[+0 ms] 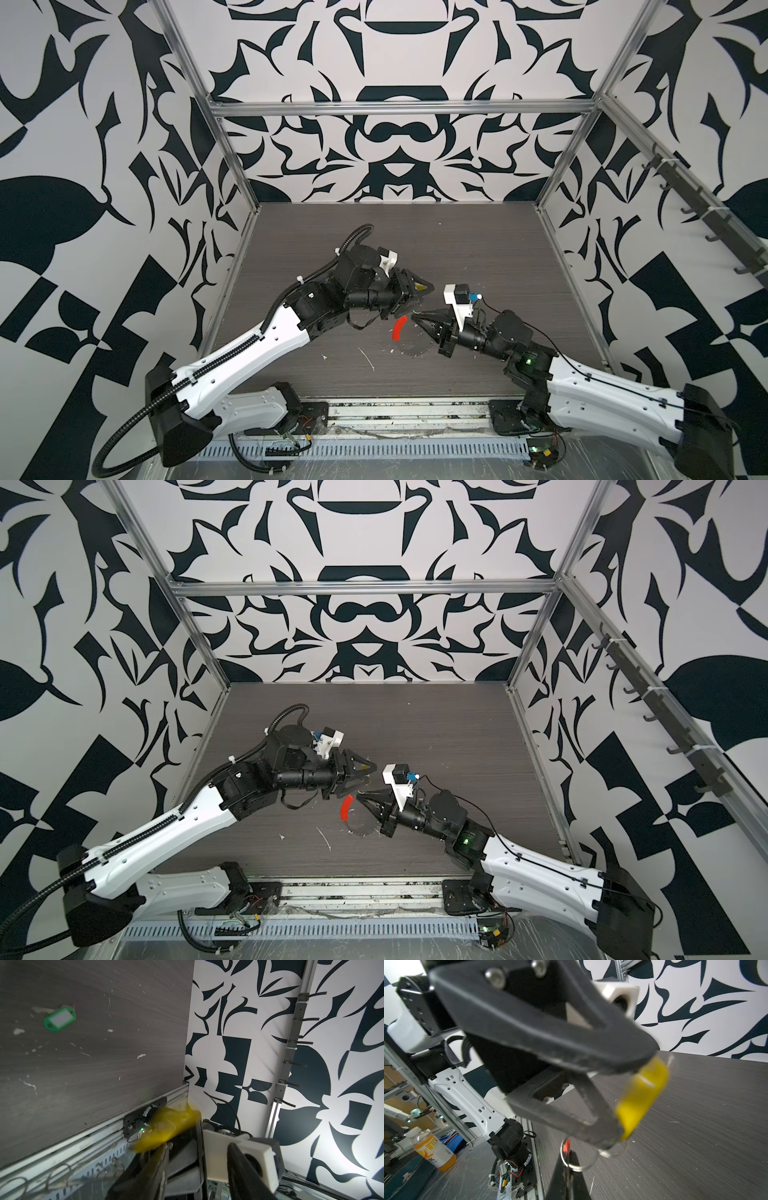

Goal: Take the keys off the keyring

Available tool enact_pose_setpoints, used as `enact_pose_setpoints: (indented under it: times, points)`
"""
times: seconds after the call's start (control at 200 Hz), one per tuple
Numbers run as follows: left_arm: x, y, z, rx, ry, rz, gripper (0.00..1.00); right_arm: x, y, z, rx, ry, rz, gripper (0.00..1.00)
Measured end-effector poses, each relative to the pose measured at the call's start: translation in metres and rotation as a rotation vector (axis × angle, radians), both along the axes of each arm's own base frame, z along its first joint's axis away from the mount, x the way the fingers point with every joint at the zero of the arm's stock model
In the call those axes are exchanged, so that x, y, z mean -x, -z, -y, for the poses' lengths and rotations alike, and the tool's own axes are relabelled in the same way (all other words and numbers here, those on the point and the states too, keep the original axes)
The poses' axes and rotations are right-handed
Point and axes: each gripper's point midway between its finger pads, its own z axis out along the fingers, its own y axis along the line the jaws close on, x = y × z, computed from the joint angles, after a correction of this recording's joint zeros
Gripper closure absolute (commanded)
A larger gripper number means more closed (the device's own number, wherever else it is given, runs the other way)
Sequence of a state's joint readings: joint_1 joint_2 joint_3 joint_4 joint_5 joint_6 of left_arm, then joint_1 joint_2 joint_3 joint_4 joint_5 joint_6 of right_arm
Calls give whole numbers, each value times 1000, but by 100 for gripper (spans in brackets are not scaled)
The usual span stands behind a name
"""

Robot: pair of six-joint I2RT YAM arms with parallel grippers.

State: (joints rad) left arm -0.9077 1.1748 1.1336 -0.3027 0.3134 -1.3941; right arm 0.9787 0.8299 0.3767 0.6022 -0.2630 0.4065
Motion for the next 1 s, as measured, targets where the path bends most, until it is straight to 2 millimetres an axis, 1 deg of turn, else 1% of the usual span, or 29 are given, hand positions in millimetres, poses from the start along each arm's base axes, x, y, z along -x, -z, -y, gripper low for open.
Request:
enact_pose_setpoints:
  times: [0.055,0.12,0.255,0.36,0.45,0.555,0.635,0.7,0.755,0.825,0.9,1.0]
  points:
    - [-7,-2,1,4,-13,9,46,3,-2,-1,-15,-11,1,100]
    - [-12,-7,1,10,-22,19,46,5,-7,-1,-32,-16,6,100]
    - [-16,-21,1,34,-25,50,44,4,-13,0,-58,-9,18,100]
    - [-17,-31,1,47,-21,88,47,2,-16,1,-73,3,25,100]
    - [-19,-35,-2,35,-26,118,48,-1,-16,3,-80,22,27,100]
    - [-17,-36,-15,4,-51,147,47,-6,-15,6,-84,60,26,100]
    - [-14,-41,-32,-5,-83,176,47,-10,-16,10,-91,93,29,100]
    - [-9,-44,-46,-1,-110,196,48,-13,-17,13,-97,118,34,100]
    - [-4,-43,-56,-2,-125,199,51,-16,-18,15,-100,138,36,100]
    - [0,-39,-62,-7,-133,190,52,-20,-18,16,-102,159,36,100]
    - [1,-30,-61,-19,-128,168,56,-23,-17,16,-100,177,36,100]
    - [-2,-11,-54,-52,-113,115,65,-28,-12,15,-87,196,32,100]
